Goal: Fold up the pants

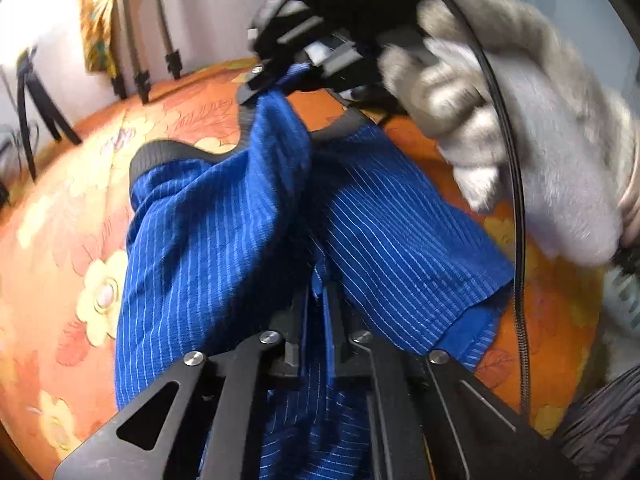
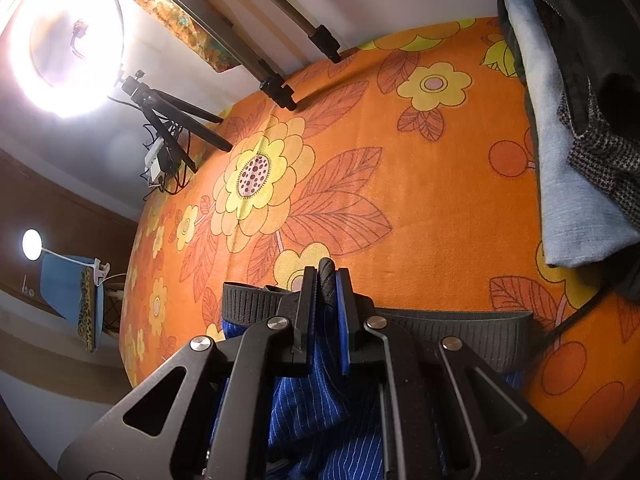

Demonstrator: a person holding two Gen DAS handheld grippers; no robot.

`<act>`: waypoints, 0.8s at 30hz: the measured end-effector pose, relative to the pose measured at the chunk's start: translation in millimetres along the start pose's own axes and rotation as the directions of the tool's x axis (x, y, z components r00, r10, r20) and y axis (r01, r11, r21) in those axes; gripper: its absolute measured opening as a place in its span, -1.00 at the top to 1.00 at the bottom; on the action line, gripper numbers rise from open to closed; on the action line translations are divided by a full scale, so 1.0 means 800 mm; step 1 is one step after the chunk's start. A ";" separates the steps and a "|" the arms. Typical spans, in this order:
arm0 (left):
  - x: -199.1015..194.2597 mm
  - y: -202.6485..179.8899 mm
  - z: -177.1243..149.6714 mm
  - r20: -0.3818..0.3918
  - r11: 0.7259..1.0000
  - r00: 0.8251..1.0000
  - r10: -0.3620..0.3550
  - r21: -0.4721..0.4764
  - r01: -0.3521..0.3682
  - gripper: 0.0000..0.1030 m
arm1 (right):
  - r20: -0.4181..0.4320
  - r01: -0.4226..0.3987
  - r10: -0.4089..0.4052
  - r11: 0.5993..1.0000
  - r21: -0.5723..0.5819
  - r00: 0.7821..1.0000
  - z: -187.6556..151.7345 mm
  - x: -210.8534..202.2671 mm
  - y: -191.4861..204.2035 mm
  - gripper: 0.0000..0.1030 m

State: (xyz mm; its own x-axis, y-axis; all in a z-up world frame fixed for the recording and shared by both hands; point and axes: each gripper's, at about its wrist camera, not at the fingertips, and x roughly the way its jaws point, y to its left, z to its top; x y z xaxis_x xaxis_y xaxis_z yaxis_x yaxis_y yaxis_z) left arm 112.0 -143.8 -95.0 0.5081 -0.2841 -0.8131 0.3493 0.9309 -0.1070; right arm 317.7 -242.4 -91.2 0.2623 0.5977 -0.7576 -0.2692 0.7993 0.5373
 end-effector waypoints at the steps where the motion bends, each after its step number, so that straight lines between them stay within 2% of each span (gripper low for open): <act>1: -0.004 0.004 -0.001 0.007 1.000 1.000 -0.009 -0.017 0.009 0.96 | 0.001 0.001 -0.001 1.000 0.000 1.000 0.000 0.000 0.000 0.82; 3: -0.017 0.009 -0.003 0.031 0.999 0.999 -0.018 -0.038 0.019 0.97 | -0.001 0.002 -0.002 1.000 0.002 1.000 0.000 0.000 -0.002 0.82; 7: -0.049 0.007 -0.003 0.079 0.994 0.994 -0.081 -0.061 0.086 0.97 | -0.001 -0.001 0.001 1.000 0.020 1.000 0.000 -0.004 -0.009 0.82; 13: -0.094 -0.040 -0.003 0.133 0.977 0.969 -0.208 -0.013 0.211 0.97 | 0.011 0.005 -0.005 1.000 0.031 1.000 -0.003 -0.022 -0.015 0.82; 17: -0.100 -0.073 0.001 0.145 0.964 0.953 -0.266 0.041 0.263 0.97 | 0.009 0.018 -0.018 1.000 0.019 1.000 -0.009 -0.040 -0.023 0.82; 20: -0.089 -0.090 0.004 0.135 0.958 0.949 -0.284 0.082 0.275 0.97 | 0.017 0.023 -0.023 0.999 0.024 1.000 -0.015 -0.054 -0.036 0.82; 24: -0.068 -0.106 0.009 0.113 0.952 0.946 -0.303 0.092 0.293 0.98 | 0.035 0.024 -0.026 0.998 0.054 0.999 -0.022 -0.069 -0.065 0.82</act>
State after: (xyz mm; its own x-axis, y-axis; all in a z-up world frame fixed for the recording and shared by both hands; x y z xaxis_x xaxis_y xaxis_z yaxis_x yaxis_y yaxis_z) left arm 60.4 -208.9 -37.8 0.4639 -0.5764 -0.6727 0.5540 0.7813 -0.2875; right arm 301.1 -317.5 -83.9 0.3015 0.5785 -0.7579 -0.2122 0.8157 0.5382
